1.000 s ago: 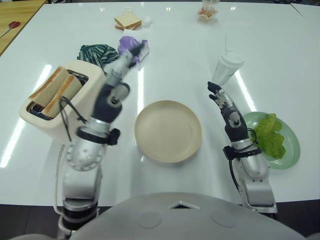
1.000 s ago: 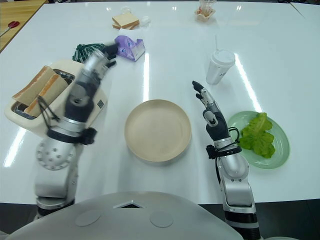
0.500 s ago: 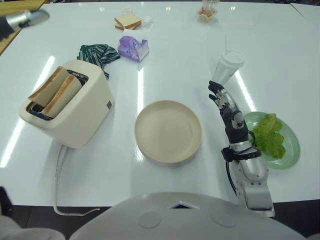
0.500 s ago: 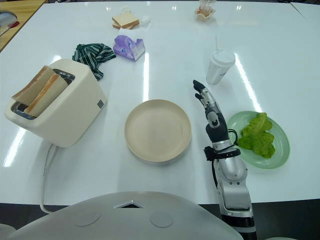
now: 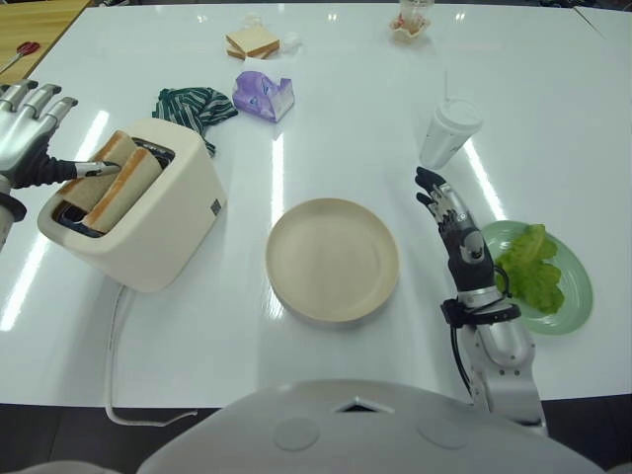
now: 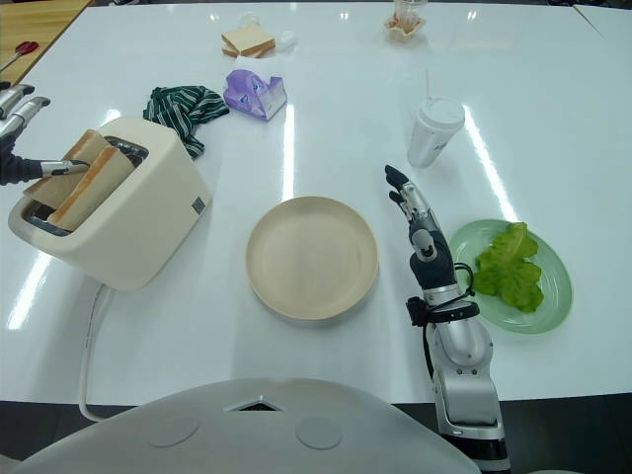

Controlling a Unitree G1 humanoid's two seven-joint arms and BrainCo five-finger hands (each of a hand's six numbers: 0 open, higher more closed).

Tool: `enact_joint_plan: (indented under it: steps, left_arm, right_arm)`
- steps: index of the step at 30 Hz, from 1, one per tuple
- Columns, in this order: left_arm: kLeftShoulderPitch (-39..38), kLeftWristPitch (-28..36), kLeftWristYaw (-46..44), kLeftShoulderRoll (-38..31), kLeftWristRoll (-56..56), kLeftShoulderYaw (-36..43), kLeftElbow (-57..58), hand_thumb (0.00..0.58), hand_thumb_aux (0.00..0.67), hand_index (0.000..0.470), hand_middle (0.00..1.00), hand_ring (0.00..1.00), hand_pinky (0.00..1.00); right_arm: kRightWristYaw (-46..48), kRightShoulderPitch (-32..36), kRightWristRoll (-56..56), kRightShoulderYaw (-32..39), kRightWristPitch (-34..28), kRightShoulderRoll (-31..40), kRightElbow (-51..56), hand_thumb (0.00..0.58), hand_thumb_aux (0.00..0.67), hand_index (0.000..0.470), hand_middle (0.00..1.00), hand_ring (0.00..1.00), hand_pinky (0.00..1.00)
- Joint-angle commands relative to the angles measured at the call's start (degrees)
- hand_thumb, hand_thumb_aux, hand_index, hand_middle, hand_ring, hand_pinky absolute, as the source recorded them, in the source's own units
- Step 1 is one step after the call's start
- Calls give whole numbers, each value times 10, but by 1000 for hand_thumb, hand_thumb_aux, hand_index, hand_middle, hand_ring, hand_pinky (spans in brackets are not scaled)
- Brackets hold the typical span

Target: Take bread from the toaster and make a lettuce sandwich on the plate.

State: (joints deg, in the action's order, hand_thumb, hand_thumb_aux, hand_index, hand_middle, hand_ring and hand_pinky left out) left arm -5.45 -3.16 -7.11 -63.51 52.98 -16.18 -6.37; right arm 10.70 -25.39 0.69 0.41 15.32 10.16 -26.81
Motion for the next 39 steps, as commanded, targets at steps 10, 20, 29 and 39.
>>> enact_joint_plan:
  steps: [10, 20, 29, 39]
  left_arm:
    - [-45, -5, -50, 26, -54, -23, -55, 194, 123, 87, 0, 0, 0]
    - [-83, -8, -131, 64, -144, -24, -104, 553, 525, 369, 0, 0, 0]
    - [-7, 42, -79, 108, -167, -84, -130, 580, 670, 470, 0, 0, 0]
    - [-8, 47, -67, 138, -182, -89, -126, 580, 670, 470, 1000, 1000, 1000]
  right_arm:
    - [-2, -10, 22, -2, 6, 8, -2, 0, 0, 0, 0, 0, 0]
    - [-2, -14, 25, -7, 10, 11, -1, 0, 0, 0, 0, 0, 0]
    - [-3, -16, 34, -12, 18, 14, 1, 0, 0, 0, 0, 0, 0]
    - [-8, -8, 73, -34, 32, 36, 9, 0, 0, 0, 0, 0, 0]
